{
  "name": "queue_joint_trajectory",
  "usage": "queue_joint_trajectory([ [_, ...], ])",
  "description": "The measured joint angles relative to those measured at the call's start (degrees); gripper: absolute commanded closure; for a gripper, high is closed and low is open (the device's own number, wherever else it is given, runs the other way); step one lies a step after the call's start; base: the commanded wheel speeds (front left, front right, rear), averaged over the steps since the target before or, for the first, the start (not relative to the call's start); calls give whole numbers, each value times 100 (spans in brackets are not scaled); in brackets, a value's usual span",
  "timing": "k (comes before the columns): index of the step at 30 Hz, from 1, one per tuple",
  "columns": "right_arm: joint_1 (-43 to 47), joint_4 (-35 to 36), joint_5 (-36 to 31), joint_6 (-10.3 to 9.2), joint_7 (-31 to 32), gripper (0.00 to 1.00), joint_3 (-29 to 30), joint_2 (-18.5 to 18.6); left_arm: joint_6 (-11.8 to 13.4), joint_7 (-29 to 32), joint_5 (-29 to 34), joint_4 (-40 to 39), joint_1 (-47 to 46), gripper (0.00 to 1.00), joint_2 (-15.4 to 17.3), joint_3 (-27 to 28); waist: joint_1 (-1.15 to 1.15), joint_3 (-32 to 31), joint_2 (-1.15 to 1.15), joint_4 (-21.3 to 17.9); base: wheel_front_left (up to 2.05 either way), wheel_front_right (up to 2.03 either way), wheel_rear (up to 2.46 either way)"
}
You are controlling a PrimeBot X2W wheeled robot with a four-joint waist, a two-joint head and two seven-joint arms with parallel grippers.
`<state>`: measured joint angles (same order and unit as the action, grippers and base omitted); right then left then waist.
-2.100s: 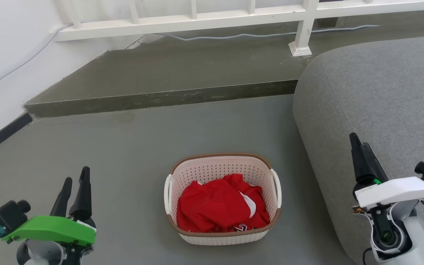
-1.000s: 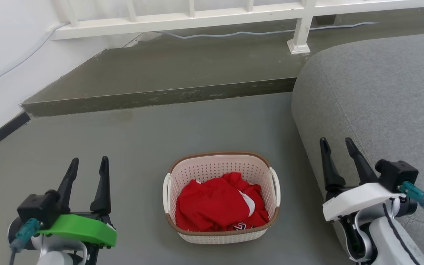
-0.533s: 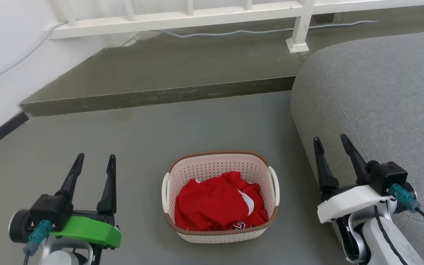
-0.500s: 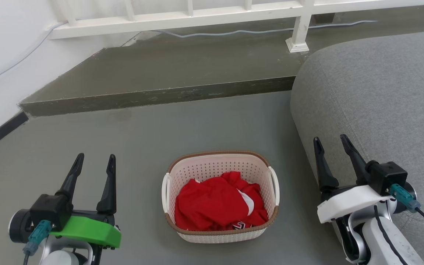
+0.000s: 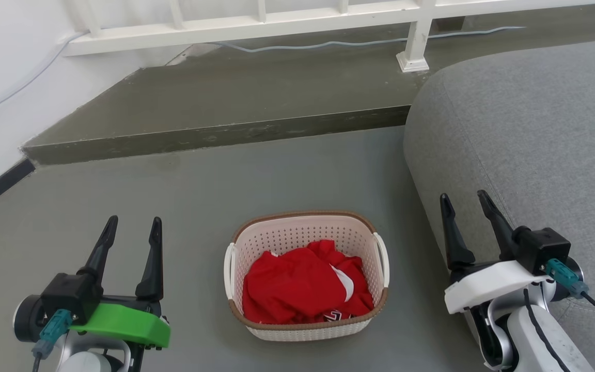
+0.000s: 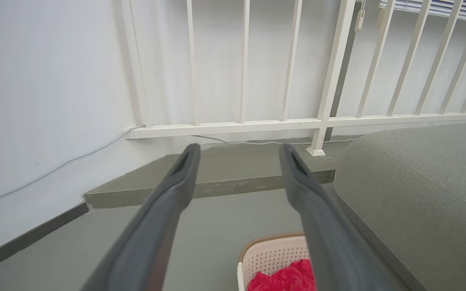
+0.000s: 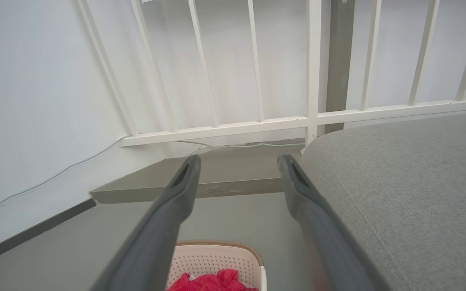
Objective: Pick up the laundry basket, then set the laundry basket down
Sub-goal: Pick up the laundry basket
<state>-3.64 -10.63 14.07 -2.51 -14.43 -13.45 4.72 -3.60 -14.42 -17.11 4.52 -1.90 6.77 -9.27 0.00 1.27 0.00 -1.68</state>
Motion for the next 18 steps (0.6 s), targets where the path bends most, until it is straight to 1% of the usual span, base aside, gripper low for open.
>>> queue_joint_trajectory([
  [2,0,-9,0,23,0,0,-1,-14,-2,0,0,-4,3,0,-9,23,0,20,0,-13,0,0,0],
  [4,0,-9,0,23,0,0,-1,-24,-43,0,0,-10,3,0,-9,65,0,63,0,-28,0,0,0],
  [11,-10,-13,1,23,0,0,25,-65,-52,0,-1,-51,2,0,-34,160,0,266,0,-85,0,0,0],
  [13,-51,-22,1,23,0,0,34,-70,-96,0,-1,-58,-1,0,-40,182,0,340,0,-100,0,0,0],
  [18,-127,-20,0,21,0,0,42,-83,-111,0,-14,-99,-36,0,-41,207,0,512,0,-127,0,0,0],
])
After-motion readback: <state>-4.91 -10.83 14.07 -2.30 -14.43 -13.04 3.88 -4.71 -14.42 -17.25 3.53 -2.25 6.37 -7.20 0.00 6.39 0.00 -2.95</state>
